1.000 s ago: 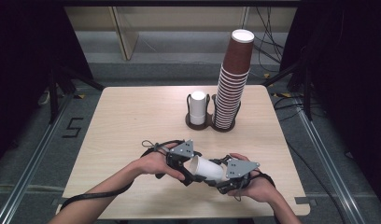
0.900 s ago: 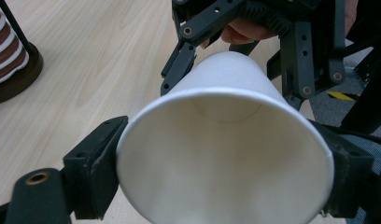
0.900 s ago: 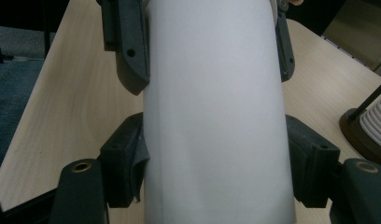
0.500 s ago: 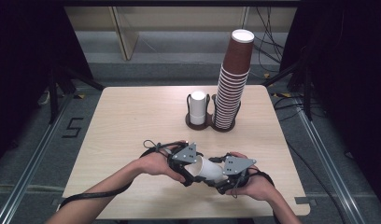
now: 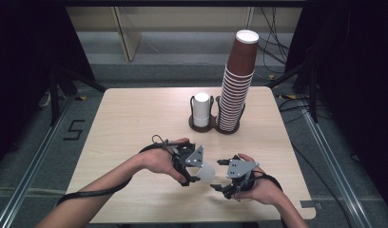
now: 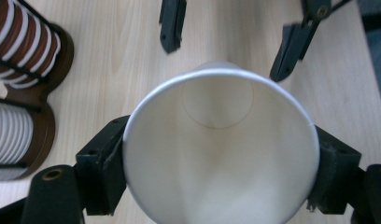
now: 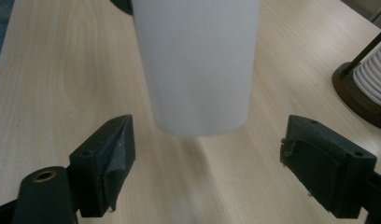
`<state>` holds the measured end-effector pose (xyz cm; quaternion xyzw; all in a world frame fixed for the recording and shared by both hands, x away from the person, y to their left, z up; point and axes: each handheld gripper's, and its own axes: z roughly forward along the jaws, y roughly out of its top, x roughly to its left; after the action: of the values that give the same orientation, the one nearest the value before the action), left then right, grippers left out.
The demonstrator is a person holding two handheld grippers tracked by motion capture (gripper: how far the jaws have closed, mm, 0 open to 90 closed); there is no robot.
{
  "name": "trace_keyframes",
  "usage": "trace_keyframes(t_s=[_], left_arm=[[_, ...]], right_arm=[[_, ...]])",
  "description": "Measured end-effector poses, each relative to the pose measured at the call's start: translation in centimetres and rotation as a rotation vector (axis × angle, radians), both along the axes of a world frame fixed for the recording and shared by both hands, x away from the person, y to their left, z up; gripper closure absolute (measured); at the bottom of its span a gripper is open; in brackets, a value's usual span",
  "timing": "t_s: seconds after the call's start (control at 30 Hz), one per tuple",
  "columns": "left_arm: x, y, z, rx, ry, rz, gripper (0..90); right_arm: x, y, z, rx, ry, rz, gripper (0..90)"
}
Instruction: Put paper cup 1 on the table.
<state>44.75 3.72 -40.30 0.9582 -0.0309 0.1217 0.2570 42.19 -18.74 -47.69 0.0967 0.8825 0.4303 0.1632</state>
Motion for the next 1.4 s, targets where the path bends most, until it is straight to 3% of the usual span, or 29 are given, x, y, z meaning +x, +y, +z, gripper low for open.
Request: trace_keyframes(t_s=[0.13,0.27,0.43,0.47,0.5,0.53,0.57,0.6,0.63,0.77,0.83,1.23,1.4], left_arm=[[0.0,-0.3,0.2,0.1,-0.026,-0.018,21.2],[-0.2,-0.9,0.2,0.144,-0.028,-0.036,21.5],[-0.3,-1.2,0.2,0.145,-0.019,-0.053,21.7],[-0.4,-1.3,0.0,0.115,-0.004,-0.037,21.8],[-0.3,-1.3,0.2,0.148,-0.022,-0.057,21.8],[-0.4,-1.3,0.0,0.115,-0.005,-0.039,21.9],[-0.4,-1.3,0.0,0.116,-0.005,-0.041,21.9],[-0.4,-1.3,0.0,0.114,-0.005,-0.04,22.0],[-0.2,-1.3,0.2,0.144,-0.021,-0.061,22.0],[-0.3,-1.3,0.3,0.136,-0.022,-0.067,22.2],[-0.5,-1.3,0.2,0.104,-0.005,-0.054,22.3],[-0.3,-1.2,0.5,0.095,-0.009,-0.066,22.6],[-0.3,-1.3,0.6,0.084,-0.008,-0.07,22.8]], right_arm=[[0.0,0.3,0.1,-0.012,-0.002,0.001,19.2],[0.0,1.1,0.3,-0.009,-0.017,0.014,19.7],[0.2,2.0,0.3,0.032,-0.023,0.012,20.6],[0.3,2.0,0.3,0.032,-0.028,0.015,20.9],[0.3,2.2,0.3,0.036,-0.037,0.02,21.5],[0.3,2.3,0.2,0.046,-0.023,0.024,22.0],[0.2,2.4,0.2,0.049,-0.018,0.025,22.3],[0.4,2.6,0.2,0.044,-0.046,0.045,22.7],[0.3,2.7,0.2,0.051,-0.02,0.035,23.2],[0.3,3.1,0.1,0.053,-0.018,0.049,26.2],[0.4,3.3,0.1,0.054,-0.026,0.057,27.0],[0.3,3.5,-0.3,0.083,-0.015,0.066,32.4],[0.3,3.4,-0.3,0.095,-0.034,0.063,33.4]])
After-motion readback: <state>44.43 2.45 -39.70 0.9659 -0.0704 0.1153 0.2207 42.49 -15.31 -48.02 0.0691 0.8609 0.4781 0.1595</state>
